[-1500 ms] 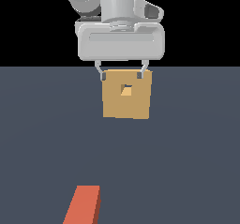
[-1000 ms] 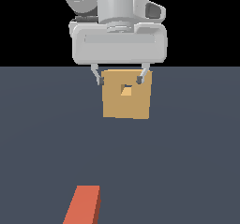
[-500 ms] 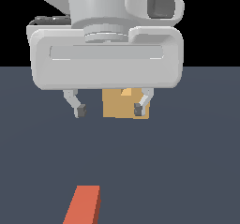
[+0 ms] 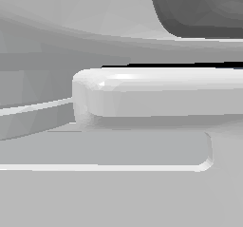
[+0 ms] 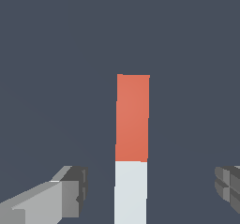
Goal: Insert the peg into the horizontal hole in a box.
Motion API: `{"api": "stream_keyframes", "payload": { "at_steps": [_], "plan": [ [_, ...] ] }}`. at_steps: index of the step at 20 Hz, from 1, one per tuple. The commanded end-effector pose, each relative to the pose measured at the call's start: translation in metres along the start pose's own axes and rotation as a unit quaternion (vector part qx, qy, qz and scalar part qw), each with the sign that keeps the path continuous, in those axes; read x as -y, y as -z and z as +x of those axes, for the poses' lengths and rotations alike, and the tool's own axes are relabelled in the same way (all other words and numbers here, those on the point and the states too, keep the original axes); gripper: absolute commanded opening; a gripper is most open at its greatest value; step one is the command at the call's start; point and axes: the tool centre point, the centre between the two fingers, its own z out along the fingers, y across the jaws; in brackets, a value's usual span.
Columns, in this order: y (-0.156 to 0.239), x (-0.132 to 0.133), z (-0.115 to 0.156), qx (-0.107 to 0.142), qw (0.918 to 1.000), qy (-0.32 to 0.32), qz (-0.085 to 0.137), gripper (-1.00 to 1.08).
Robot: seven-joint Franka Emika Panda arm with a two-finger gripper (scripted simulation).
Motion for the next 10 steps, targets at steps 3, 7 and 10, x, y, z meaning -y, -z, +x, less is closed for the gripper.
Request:
{"api": "stream_keyframes", "payload": {
  "at_steps": [3, 7, 10],
  "plan": [
    [-0.013, 0.007, -0.038, -0.001, 1.0000, -0.006, 0.001, 1.00],
    [-0.019, 0.009, -0.056, -0.002, 0.9999, -0.010, 0.001, 1.00],
    [-0.021, 0.010, -0.062, -0.002, 0.9999, -0.011, 0.001, 1.00]
  ]
}}
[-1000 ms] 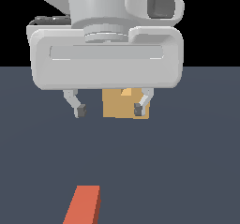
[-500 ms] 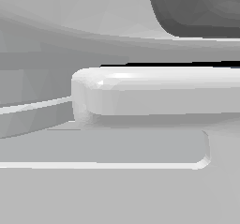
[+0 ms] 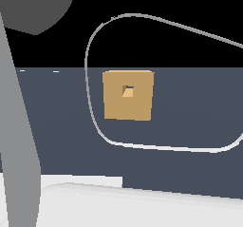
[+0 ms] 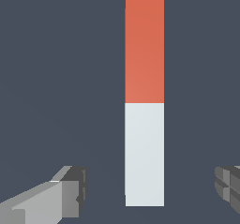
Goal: Insert the peg into the horizontal hole in a box.
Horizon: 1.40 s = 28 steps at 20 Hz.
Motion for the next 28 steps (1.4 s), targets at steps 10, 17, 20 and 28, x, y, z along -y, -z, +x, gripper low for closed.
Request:
{"api": "stream_keyframes", "payload": {
  "at_steps": [10, 17, 20, 28],
  "plan": [
    [-0.022, 0.000, -0.002, 0.000, 1.0000, 0.000, 0.000, 1.00],
    [-0.049, 0.000, -0.002, 0.000, 1.0000, 0.000, 0.000, 1.00],
    [-0.051, -0.001, -0.002, 0.000, 1.0000, 0.000, 0.000, 1.00],
    [-0.051, -0.001, -0.002, 0.000, 1.0000, 0.000, 0.000, -1.00]
  ]
}}
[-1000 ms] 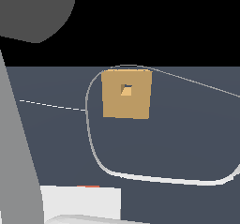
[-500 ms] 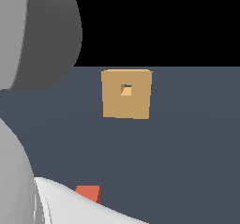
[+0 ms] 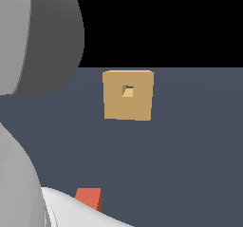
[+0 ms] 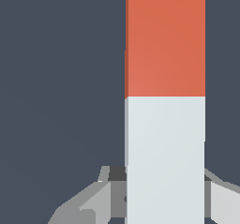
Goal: Insert the peg into the horizontal hole in a box.
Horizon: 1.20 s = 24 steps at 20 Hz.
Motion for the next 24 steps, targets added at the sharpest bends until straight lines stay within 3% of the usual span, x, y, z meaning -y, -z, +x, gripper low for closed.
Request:
{"api": "stream_keyframes", "payload": {
  "at_steps": [1, 7, 12, 17, 24],
  "plan": [
    [0.000, 0.000, 0.000, 0.000, 1.0000, 0.000, 0.000, -1.00],
    [0.002, 0.000, 0.005, 0.000, 1.0000, -0.001, 0.000, -1.00],
    [0.009, -0.002, 0.028, 0.000, 1.0000, -0.004, 0.000, -1.00],
    [0.022, -0.006, 0.068, 0.000, 0.9999, -0.010, 0.000, -1.00],
    [0.047, -0.015, 0.146, 0.000, 0.9998, -0.022, 0.000, -1.00]
  ]
}}
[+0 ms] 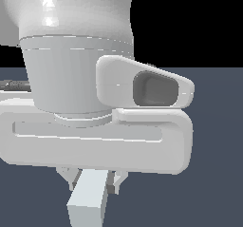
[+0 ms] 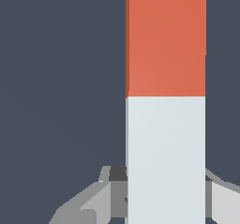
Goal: Insert the peg into the horizontal hole in a box.
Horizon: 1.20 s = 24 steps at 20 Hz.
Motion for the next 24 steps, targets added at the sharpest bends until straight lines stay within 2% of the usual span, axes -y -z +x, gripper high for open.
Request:
{"api": "stream_keyframes", "payload": {
  "at_steps": [1, 7, 13, 18, 24],
  "plan": [
    [0.010, -0.003, 0.030, 0.000, 1.0000, -0.004, -0.001, -1.00],
    [0.032, -0.011, 0.095, 0.000, 0.9999, -0.014, -0.001, -1.00],
    [0.046, -0.019, 0.139, 0.000, 0.9998, -0.021, -0.001, -1.00],
    [0.053, -0.024, 0.159, 0.000, 0.9997, -0.024, -0.001, -1.00],
    [0.055, -0.026, 0.164, 0.000, 0.9997, -0.025, -0.001, -1.00]
  ]
}}
